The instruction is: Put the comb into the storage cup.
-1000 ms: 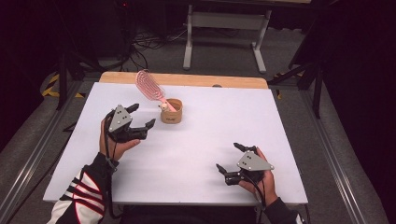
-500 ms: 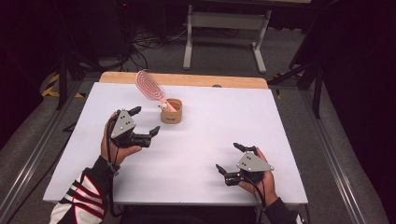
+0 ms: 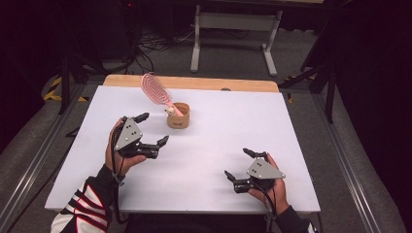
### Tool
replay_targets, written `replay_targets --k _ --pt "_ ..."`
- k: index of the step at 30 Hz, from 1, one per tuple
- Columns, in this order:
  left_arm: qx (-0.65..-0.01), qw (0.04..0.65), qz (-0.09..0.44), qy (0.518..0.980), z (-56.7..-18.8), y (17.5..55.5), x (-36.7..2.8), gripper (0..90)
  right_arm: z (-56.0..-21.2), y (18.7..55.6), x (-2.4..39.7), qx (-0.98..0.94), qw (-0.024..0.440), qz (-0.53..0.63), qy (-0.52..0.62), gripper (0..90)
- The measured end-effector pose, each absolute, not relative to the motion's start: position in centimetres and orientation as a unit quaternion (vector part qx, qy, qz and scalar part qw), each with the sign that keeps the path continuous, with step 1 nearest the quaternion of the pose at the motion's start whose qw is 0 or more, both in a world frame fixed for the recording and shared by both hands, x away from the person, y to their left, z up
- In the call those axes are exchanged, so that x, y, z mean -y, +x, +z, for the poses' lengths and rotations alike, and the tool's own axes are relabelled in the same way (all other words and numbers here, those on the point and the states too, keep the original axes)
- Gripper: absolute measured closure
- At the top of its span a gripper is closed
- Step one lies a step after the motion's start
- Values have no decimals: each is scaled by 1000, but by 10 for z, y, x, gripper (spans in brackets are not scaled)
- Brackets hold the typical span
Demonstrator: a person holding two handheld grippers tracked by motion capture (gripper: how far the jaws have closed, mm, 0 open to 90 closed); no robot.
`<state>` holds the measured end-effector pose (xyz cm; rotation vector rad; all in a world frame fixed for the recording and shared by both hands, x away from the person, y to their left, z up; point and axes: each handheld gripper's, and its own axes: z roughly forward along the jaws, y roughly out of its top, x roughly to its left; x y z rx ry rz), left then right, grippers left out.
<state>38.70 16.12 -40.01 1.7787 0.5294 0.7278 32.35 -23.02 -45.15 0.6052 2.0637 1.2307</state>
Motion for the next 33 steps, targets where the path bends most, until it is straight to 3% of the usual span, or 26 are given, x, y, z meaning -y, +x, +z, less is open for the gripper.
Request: replay_targets --k 33 --pt "-189 521 311 772 -407 364 -166 61 -448 319 227 -784 336 470 227 72"
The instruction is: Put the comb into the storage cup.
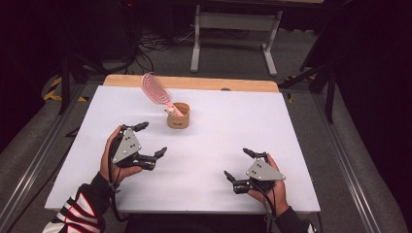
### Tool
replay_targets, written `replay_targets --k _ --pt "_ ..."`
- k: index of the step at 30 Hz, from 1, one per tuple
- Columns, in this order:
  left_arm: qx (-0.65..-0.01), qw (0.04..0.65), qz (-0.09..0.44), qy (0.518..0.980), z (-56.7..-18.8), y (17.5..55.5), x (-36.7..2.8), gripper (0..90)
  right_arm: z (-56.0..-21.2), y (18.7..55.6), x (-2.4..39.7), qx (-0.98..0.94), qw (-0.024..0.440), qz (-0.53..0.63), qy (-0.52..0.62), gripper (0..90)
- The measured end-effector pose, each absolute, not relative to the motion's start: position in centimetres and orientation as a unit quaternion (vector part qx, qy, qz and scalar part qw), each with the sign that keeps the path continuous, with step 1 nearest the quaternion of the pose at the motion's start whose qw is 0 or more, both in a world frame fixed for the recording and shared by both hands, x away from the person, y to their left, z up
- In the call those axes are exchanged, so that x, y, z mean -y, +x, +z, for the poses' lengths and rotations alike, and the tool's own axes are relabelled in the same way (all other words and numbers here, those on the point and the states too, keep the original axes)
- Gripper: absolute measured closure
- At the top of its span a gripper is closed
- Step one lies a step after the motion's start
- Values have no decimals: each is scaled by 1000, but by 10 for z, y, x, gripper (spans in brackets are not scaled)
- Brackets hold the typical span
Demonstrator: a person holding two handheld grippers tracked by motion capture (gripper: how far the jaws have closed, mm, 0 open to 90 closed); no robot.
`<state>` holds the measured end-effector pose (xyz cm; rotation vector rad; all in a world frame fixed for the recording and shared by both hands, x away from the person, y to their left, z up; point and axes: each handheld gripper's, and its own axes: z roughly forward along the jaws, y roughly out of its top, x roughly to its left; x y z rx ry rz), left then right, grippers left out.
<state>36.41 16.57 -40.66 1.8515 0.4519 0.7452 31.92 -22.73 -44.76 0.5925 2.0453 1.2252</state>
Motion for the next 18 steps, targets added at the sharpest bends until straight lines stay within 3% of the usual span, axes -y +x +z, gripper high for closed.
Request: replay_targets --k 18 --pt "-180 509 312 782 -413 352 -172 62 -447 319 227 -784 337 470 226 72"
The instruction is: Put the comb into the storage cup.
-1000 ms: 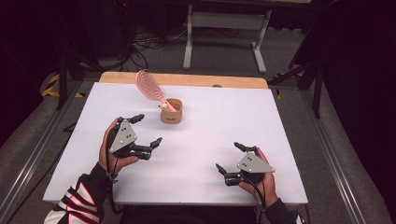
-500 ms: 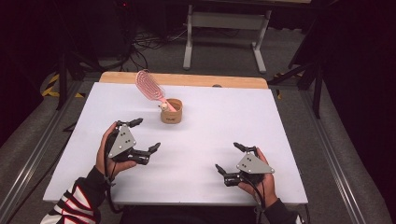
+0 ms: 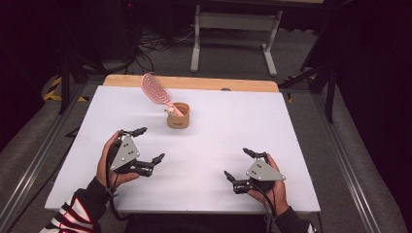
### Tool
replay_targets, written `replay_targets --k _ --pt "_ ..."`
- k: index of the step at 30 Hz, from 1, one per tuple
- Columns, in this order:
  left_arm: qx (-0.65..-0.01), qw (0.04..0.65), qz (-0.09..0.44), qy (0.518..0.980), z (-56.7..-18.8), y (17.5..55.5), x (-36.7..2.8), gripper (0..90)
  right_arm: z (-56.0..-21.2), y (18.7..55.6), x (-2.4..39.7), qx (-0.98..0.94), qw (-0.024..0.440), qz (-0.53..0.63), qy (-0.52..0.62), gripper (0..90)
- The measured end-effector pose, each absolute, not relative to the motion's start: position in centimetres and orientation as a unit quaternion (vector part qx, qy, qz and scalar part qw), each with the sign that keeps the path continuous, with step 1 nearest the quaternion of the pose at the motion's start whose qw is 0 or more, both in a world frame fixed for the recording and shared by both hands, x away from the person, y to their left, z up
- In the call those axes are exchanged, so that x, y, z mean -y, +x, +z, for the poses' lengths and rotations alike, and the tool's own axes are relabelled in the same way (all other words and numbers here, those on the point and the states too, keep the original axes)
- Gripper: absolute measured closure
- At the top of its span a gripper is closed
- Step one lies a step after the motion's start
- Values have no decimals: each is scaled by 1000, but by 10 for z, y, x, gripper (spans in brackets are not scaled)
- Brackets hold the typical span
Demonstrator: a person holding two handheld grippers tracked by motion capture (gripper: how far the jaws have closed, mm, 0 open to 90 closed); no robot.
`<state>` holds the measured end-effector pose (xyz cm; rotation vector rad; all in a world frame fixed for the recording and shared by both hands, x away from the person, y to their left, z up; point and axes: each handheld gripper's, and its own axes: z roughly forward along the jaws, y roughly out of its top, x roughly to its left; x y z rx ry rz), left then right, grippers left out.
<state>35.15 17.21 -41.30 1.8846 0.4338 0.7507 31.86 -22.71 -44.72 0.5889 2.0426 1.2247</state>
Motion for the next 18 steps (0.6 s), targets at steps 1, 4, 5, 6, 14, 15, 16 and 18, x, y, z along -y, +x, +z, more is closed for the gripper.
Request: replay_targets --k 1,4,5,6,14,15,16,18 --pt "-181 508 311 783 -414 351 -173 62 -447 319 227 -784 338 470 226 72" --pt "-181 504 313 784 -415 348 -175 62 -447 318 227 -784 338 469 225 71" --pt "-180 503 313 785 -416 347 -176 62 -447 319 227 -784 338 469 226 71" --pt "-181 504 312 785 -416 346 -177 62 -447 319 227 -784 338 469 227 71" --pt "-191 494 310 790 -425 338 -190 62 -448 320 229 -780 343 466 238 71" --pt "-194 492 309 790 -426 337 -191 62 -448 320 229 -780 343 466 238 71" --pt "-193 491 311 791 -428 337 -194 62 -448 320 229 -781 343 465 238 71" --pt "-201 489 308 791 -431 336 -197 63 -448 320 229 -781 343 465 238 71"
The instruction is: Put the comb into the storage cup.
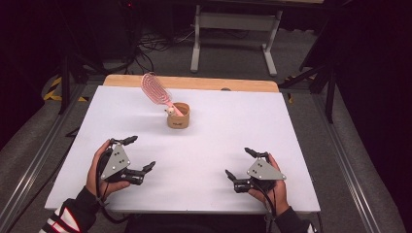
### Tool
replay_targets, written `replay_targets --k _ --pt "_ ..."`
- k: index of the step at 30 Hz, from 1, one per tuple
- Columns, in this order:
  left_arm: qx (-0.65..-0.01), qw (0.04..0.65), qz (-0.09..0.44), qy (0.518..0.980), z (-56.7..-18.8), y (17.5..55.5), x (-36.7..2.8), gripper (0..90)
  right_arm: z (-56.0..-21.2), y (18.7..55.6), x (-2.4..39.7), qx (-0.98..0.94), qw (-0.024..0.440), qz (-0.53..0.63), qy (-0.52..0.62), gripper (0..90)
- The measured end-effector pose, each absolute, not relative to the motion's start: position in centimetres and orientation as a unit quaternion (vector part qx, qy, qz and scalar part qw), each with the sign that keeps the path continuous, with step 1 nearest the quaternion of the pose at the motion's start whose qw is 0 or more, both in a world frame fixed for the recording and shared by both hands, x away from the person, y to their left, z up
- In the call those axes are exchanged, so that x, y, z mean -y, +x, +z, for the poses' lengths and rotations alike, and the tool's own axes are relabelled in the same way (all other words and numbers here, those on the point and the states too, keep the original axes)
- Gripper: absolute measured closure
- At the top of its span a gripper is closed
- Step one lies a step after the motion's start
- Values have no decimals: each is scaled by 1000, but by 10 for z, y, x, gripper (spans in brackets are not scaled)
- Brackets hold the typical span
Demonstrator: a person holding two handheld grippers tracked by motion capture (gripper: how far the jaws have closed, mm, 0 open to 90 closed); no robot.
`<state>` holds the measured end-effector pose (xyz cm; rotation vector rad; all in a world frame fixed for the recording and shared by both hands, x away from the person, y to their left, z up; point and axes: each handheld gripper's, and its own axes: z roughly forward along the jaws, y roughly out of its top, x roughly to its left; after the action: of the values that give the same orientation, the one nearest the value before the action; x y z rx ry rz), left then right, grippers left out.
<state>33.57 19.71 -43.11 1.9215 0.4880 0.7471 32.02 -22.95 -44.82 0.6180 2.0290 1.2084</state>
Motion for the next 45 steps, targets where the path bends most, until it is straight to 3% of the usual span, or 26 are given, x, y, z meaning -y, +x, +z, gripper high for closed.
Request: replay_targets --k 19,45 --pt "-253 476 295 789 -458 333 -226 54 -447 321 233 -778 342 469 240 71" --pt "-260 483 293 783 -463 335 -229 50 -448 319 235 -779 348 463 239 68"
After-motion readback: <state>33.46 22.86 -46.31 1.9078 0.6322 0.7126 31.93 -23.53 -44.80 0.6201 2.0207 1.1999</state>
